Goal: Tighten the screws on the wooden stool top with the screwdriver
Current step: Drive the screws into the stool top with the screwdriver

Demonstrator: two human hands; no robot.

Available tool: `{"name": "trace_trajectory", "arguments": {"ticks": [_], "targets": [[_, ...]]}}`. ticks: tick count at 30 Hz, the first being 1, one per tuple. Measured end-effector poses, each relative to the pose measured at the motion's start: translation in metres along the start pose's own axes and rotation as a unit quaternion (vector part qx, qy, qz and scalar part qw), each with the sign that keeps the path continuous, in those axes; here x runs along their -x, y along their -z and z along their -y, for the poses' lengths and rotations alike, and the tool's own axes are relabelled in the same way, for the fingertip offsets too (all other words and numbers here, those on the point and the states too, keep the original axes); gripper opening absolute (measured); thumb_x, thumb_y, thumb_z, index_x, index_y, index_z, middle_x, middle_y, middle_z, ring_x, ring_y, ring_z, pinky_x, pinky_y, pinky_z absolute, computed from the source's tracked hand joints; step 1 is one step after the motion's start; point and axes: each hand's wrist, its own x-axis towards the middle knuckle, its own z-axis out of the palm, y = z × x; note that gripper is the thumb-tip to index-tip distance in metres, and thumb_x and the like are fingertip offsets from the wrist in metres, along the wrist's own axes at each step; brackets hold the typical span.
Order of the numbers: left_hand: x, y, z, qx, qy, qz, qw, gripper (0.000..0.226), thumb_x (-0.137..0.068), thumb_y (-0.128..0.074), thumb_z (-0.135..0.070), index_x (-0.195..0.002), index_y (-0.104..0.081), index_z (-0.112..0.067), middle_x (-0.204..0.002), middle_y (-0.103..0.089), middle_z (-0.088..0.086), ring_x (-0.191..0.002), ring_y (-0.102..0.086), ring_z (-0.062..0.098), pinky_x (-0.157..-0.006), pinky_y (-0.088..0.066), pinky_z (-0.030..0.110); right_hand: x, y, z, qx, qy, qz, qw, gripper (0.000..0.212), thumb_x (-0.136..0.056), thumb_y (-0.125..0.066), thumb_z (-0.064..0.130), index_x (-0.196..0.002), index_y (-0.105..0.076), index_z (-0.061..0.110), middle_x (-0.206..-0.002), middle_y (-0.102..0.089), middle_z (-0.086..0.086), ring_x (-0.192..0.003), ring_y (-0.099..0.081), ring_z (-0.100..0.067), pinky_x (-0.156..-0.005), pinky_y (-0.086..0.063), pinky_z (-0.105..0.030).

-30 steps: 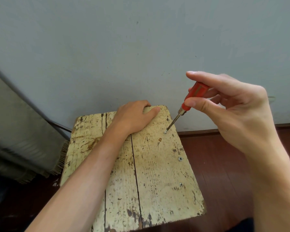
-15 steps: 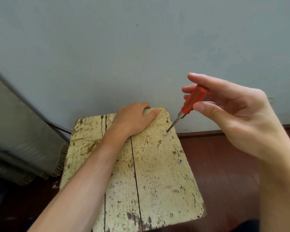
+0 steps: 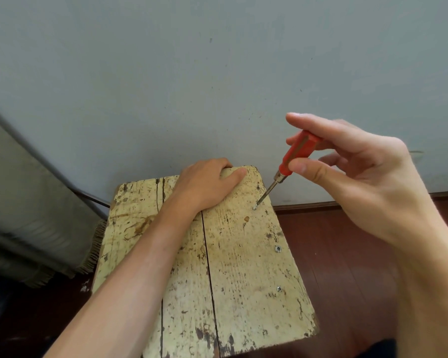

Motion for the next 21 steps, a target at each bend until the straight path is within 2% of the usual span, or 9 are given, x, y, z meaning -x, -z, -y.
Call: {"name": "trace_trajectory", "arguments": {"ticks": [3,5,7,11,15,21], "targets": [[0.0,0.0,0.0,-0.001,-0.001,0.001,1.0,0.059,-0.093,-0.035,-0.079,-0.12,-0.066,-0.036,-0.109,-0.069,-0.014,-0.1,-0.061,0.016,-0.087,-0.048,0.04,0.002,0.003,0.002,-0.036,-0.017,0.022,0.999,0.053,-0.1,-0.072,0.01,-0.15,-0.062,0.027,-0.13,-0.076,0.006,-0.124,-0.073,-0.021,-0.103,-0.059,-0.049],[0.0,0.0,-0.001,-0.003,0.001,0.003,1.0,0.06,-0.094,-0.034,-0.079,-0.121,-0.065,-0.036,-0.108,-0.068,-0.014,-0.1,-0.062,0.017,-0.09,-0.049,0.041,0.002,0.002,0.002,-0.045,-0.02,0.017,0.999,0.052,-0.099,-0.071,0.009,-0.148,-0.063,0.025,-0.129,-0.077,0.006,-0.121,-0.075,-0.02,-0.104,-0.059,-0.046],[0.0,0.0,-0.001,-0.001,0.003,0.004,1.0,0.06,-0.094,-0.034,-0.079,-0.121,-0.065,-0.036,-0.108,-0.068,-0.014,-0.101,-0.063,0.018,-0.093,-0.05,0.044,0.002,0.002,0.002,-0.046,-0.013,0.017,0.999,0.05,-0.099,-0.072,0.009,-0.146,-0.065,0.026,-0.124,-0.078,0.003,-0.118,-0.076,-0.023,-0.105,-0.059,-0.048],[0.0,0.0,-0.001,-0.003,0.001,0.001,1.0,0.059,-0.094,-0.035,-0.078,-0.12,-0.066,-0.036,-0.104,-0.067,-0.015,-0.101,-0.062,0.018,-0.092,-0.049,0.043,-0.001,0.0,-0.001,-0.031,-0.001,-0.002,1.0,0.043,-0.096,-0.078,0.01,-0.134,-0.071,0.028,-0.112,-0.08,-0.001,-0.109,-0.079,-0.025,-0.097,-0.06,-0.057],[-0.001,-0.001,0.001,-0.006,-0.004,-0.005,1.0,0.059,-0.094,-0.035,-0.078,-0.122,-0.066,-0.035,-0.109,-0.068,-0.014,-0.099,-0.061,0.016,-0.083,-0.044,0.037,-0.002,-0.004,-0.002,-0.02,0.008,-0.027,0.999,0.045,-0.092,-0.084,0.013,-0.131,-0.072,0.034,-0.104,-0.078,0.0,-0.101,-0.078,-0.028,-0.09,-0.06,-0.054],[-0.002,-0.001,0.001,-0.005,-0.001,-0.006,1.0,0.058,-0.093,-0.034,-0.079,-0.119,-0.066,-0.038,-0.099,-0.061,-0.019,-0.095,-0.057,0.014,-0.084,-0.043,0.039,-0.002,-0.007,-0.002,0.012,0.018,-0.042,0.999,0.04,-0.092,-0.085,0.017,-0.126,-0.076,0.034,-0.102,-0.079,0.001,-0.097,-0.078,-0.027,-0.083,-0.057,-0.057]]}}
